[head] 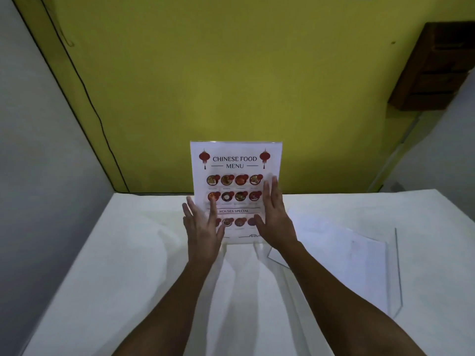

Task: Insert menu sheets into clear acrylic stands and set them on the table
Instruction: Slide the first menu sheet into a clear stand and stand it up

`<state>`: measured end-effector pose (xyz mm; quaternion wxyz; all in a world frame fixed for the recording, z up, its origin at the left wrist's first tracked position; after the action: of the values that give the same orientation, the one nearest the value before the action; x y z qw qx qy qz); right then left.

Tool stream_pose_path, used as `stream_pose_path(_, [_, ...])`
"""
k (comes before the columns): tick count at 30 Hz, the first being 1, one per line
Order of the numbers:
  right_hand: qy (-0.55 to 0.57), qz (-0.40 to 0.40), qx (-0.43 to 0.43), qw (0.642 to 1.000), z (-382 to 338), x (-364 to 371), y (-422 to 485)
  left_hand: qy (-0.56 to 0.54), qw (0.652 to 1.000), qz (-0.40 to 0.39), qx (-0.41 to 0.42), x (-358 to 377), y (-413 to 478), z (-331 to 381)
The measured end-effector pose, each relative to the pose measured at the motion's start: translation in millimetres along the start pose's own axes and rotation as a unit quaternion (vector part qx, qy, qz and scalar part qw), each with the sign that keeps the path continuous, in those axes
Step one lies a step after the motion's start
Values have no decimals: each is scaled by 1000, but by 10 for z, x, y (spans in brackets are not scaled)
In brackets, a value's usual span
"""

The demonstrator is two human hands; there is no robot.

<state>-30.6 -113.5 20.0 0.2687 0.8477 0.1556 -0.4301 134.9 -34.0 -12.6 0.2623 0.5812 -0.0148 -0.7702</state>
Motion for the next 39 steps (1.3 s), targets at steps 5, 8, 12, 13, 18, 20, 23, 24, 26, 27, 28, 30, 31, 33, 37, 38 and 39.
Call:
stream_pose_path(5, [-76, -39, 2, 996, -1, -3, 30, 9, 999, -19, 39, -68, 124, -4])
stream_pose_path(8, [-97, -56, 18, 994, 3, -3, 35, 29, 998, -41, 45, -79, 140, -11])
stream_pose_path(12, [-105, -65, 31, 992, -19, -8, 31, 30, 996, -65, 47, -97, 132, -15])
stream_pose_path(13, [-107, -69, 37, 991, -24, -10, 31, 30, 996, -71, 46, -110, 131, -13])
stream_pose_path(18, [-108, -86, 59, 989, -64, -41, 35, 29, 994, -94, 47, -159, 137, 5])
stream_pose_path(20, [-108, -90, 65, 988, -81, -48, 29, 28, 994, -98, 47, -164, 132, 3])
stream_pose_path(23, [-106, -92, 80, 987, -103, -51, 16, 29, 993, -98, 59, -192, 119, -3])
stream_pose_path(24, [-105, -92, 83, 987, -109, -55, 9, 30, 993, -96, 65, -195, 113, -5])
stream_pose_path(26, [-105, -95, 87, 986, -114, -57, -7, 36, 992, -92, 74, -206, 100, -8])
stream_pose_path(27, [-108, -96, 90, 985, -116, -62, -15, 41, 992, -94, 76, -210, 96, -9])
stream_pose_path(28, [-111, -99, 94, 984, -114, -71, -24, 47, 992, -92, 77, -215, 91, -6])
stream_pose_path(30, [-128, -107, 99, 981, -86, -103, -58, 69, 991, -78, 82, -217, 76, 11])
stream_pose_path(31, [-146, -108, 99, 978, -73, -118, -57, 81, 991, -72, 82, -226, 79, 4])
stream_pose_path(33, [-188, -113, 106, 970, 16, -207, -137, 90, 989, -68, 91, -187, 12, 60])
stream_pose_path(37, [-220, -125, 131, 959, 283, -473, -194, 88, 988, -61, 112, -138, -65, 286])
stream_pose_path(38, [-225, -127, 134, 957, 365, -556, -197, 84, 989, -59, 111, -115, -81, 381])
stream_pose_path(39, [-228, -132, 135, 955, 450, -633, -200, 81, 989, -61, 106, -87, -100, 478])
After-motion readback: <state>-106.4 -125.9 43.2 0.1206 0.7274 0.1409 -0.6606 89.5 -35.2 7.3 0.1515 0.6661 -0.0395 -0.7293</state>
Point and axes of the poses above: each hand's wrist, its own y-axis towards the middle knuckle, its own x-axis out of the palm, z = x × y, the point moved 6 cm from there along y, towards the middle knuckle, and after that the axes turned 3 degrees about -z, right-handed, at the moved point
